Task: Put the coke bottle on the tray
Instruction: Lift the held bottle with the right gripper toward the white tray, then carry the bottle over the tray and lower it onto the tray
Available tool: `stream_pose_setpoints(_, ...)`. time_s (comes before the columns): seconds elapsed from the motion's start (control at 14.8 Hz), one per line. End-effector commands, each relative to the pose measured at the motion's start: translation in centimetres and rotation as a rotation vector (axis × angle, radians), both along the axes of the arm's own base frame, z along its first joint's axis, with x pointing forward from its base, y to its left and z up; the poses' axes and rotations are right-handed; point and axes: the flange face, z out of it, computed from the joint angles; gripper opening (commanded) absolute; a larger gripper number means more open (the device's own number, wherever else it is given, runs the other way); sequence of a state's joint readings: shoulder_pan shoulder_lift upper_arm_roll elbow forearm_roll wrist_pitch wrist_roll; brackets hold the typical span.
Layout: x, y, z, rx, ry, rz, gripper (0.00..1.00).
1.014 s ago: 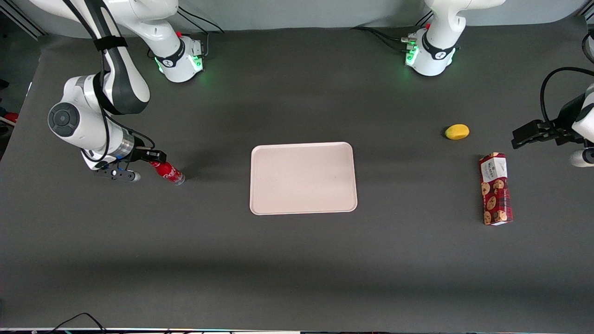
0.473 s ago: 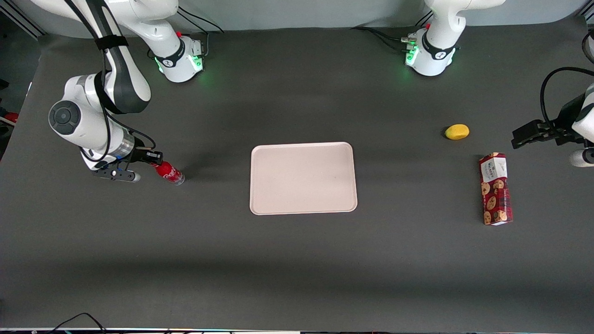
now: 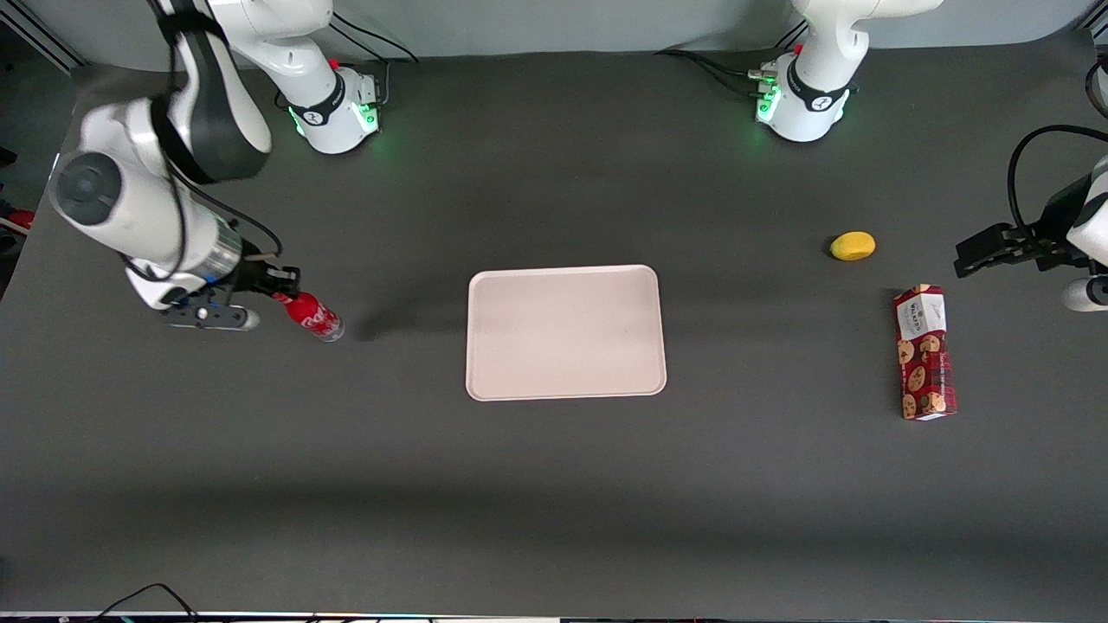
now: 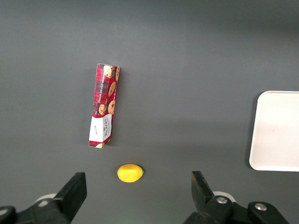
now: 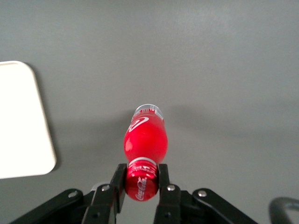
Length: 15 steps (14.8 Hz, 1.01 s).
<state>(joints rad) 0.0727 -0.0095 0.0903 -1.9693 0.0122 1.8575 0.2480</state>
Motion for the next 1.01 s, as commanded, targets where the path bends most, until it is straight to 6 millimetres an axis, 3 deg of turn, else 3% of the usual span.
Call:
stream_pose_setpoints(0.0,0.8,2.4,9.4,-0.004,-0.025,0.012,0.0)
stream_pose_setpoints(0.14,0.6,3.3,14.1,0.001,-0.016,0.002,0.0)
stream_pose_setpoints(0.34,-0.1,9.6,18.7,0.049,0.064,-0.071,0.0)
stream_pose_setpoints(0.41,0.0,11.6,19.0,0.071,0.082,-0.132,0.0)
stream_pose_setpoints(0.54,-1.0,17.0,17.1,0.059,0.13,-0.176,0.0)
stream_pose_setpoints(0.68,0.9,19.7,14.1,0.089,0.128,-0.26,0.0)
stream_pose_setpoints(0.95,4.4,26.1,4.2,0.077,0.089,-0.345,0.0)
